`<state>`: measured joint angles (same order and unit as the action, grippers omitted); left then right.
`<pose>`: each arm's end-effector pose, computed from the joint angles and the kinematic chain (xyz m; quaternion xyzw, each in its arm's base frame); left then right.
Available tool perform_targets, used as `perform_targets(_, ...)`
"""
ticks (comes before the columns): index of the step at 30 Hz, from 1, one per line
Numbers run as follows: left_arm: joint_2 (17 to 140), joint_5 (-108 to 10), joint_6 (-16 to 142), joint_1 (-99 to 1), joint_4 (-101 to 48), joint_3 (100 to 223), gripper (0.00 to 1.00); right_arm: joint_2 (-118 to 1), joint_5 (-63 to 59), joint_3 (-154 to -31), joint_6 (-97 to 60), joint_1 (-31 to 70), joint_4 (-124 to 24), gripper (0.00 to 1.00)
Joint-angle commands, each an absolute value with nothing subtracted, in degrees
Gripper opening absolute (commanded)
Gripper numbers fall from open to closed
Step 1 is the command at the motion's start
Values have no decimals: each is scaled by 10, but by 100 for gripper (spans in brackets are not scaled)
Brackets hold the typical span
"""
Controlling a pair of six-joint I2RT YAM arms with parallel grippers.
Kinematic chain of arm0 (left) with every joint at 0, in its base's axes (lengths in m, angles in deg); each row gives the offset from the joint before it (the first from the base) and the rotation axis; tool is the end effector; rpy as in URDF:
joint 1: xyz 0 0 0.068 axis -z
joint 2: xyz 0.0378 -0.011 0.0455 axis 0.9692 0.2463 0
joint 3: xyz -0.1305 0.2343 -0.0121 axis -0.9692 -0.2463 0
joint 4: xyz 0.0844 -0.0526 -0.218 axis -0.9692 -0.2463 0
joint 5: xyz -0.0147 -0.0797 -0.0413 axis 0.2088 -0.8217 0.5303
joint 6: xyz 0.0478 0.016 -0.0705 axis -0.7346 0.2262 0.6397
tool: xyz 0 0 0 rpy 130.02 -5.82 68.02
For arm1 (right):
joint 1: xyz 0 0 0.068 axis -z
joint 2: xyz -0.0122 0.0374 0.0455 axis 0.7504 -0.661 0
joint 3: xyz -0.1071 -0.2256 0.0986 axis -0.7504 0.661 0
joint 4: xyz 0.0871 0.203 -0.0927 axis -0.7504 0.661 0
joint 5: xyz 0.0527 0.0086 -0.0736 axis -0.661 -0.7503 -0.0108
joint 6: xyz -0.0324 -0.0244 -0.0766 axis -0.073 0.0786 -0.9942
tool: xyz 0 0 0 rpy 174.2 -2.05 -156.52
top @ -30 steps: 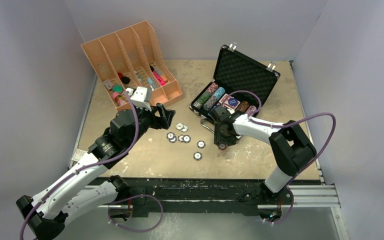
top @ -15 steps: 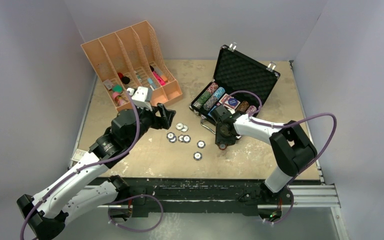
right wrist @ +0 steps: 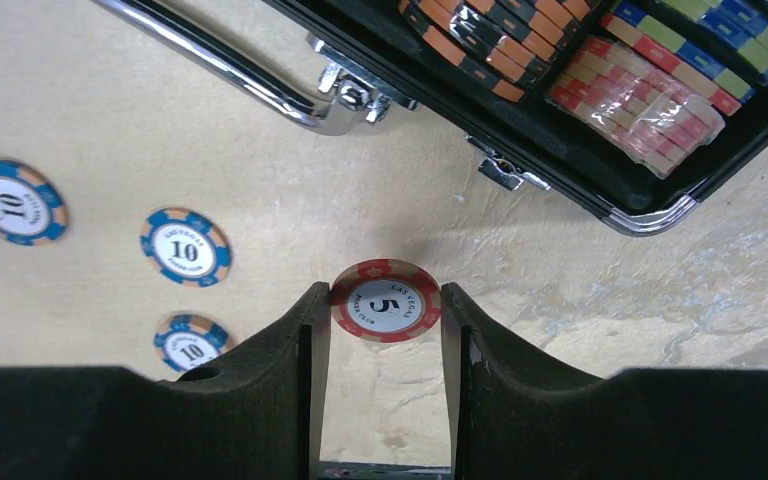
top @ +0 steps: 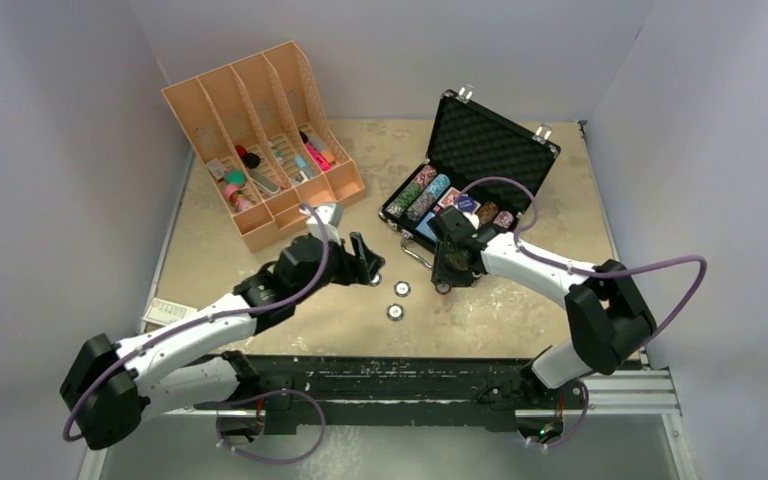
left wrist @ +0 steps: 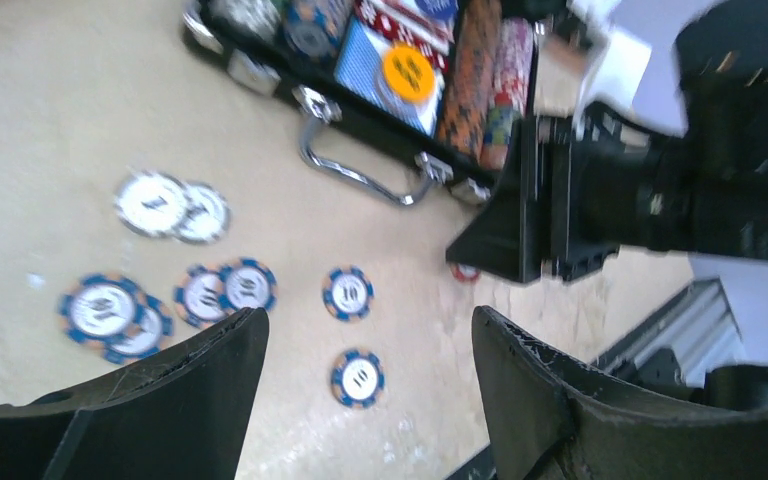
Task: Pack up texas hold em set
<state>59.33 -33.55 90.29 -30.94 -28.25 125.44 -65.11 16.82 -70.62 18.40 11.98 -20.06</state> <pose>0.1821 -0.1666 0.2560 0.0036 0.8188 -0.3424 0.4608 0.2428 0.1630 0.1666 0.0806 0.9666 0.0761 0.2309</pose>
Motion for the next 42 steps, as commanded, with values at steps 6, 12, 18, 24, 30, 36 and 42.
perform_targets(6,732,-356,992,-232,-11,1204,72,-601,123,-706,217,122,-240,41)
perform_targets(12,825,-376,1047,-224,134,1189,66,-580,73,-705,251,124,-288,40)
perform_targets(18,874,-346,1084,-223,221,1171,56,-566,26,-704,271,131,-327,40)
perform_targets(24,897,-338,1093,-223,248,1178,41,-557,-2,-711,258,146,-329,40)
perform_targets(30,907,-322,1087,-223,242,1193,25,-551,-24,-713,255,150,-330,40)
perform_targets(36,921,-326,1080,-223,247,1207,12,-546,-41,-706,260,152,-342,40)
perform_targets(42,908,-338,1057,-224,241,1214,0,-545,-42,-708,229,163,-347,49)
